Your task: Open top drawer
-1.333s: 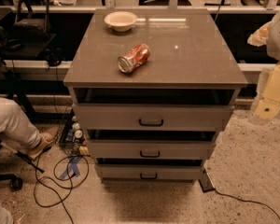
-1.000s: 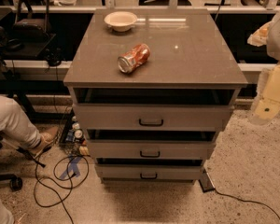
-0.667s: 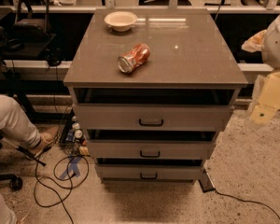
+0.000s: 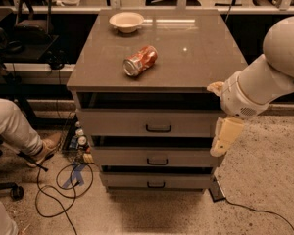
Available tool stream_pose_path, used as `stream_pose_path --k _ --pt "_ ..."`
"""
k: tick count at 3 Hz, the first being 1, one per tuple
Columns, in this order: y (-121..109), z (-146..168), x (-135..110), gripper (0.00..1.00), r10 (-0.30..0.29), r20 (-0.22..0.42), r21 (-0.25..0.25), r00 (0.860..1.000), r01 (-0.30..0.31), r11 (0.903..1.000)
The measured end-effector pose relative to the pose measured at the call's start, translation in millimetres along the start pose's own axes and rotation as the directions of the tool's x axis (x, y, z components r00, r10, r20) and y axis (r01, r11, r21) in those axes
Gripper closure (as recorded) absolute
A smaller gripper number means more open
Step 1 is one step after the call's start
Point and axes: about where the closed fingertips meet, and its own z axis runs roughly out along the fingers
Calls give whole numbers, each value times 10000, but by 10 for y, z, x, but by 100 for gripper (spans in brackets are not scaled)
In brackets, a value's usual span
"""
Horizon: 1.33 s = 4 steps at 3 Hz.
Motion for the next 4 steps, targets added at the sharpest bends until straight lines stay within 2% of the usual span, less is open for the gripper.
stream_pose_path --k 1,2,3,4 --pt "7 -2 -1 0 -6 -9 -22 10000 6 10000" --pt "-43 266 223 0 132 -361 3 9993 -132 9999" --pt "-130 687 526 0 520 -946 -81 9942 -530 9986" --pt "-306 1064 643 0 675 -1428 175 9874 -656 9977"
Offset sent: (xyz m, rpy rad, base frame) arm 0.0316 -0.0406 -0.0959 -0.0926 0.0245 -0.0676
